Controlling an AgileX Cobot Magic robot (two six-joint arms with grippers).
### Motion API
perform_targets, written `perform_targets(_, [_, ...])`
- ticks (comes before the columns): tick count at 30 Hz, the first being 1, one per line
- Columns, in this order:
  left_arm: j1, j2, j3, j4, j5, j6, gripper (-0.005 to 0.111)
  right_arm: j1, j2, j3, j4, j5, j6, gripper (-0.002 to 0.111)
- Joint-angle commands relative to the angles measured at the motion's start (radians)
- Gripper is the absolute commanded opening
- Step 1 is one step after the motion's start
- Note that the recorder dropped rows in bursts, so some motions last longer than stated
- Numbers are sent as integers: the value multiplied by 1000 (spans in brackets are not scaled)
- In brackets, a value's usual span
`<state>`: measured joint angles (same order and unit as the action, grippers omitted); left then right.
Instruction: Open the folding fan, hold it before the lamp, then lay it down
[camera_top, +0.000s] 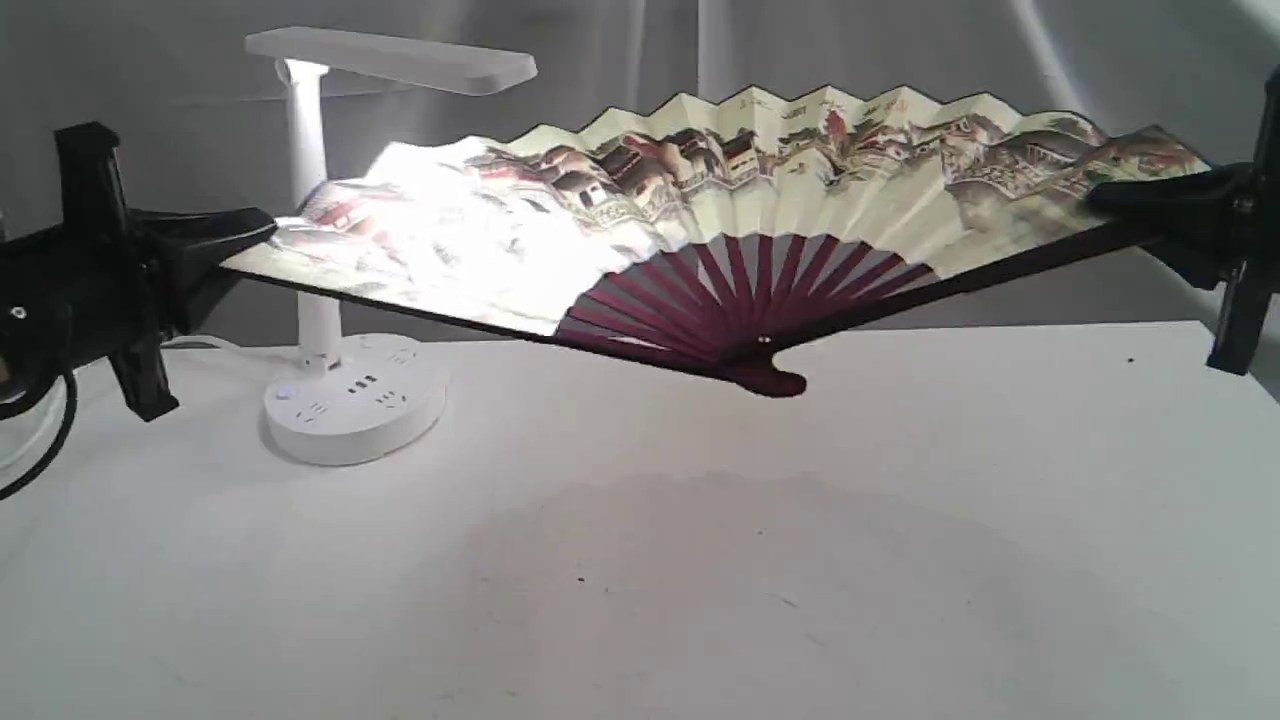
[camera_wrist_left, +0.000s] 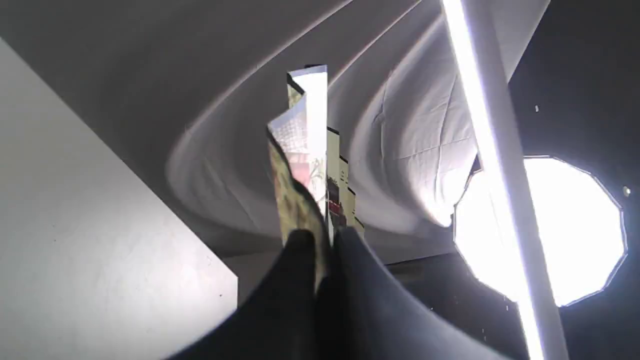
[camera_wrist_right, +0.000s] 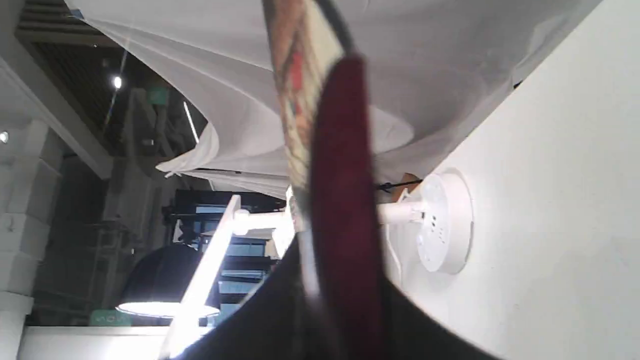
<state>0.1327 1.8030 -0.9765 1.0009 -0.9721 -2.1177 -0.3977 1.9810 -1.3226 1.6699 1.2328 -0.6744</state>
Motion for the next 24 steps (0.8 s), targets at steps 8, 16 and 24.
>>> perform_targets(8, [8,90,22,77,26,-24,0,-10,1,89,-40,-12,-112,0])
perform_targets(16, [8,251,22,111,-29,42,0,-10,1,188,-57,-58,-180,0])
perform_targets(24, [8,340,22,177,-14,70,0,-10,1,300,-97,-200,-239,0])
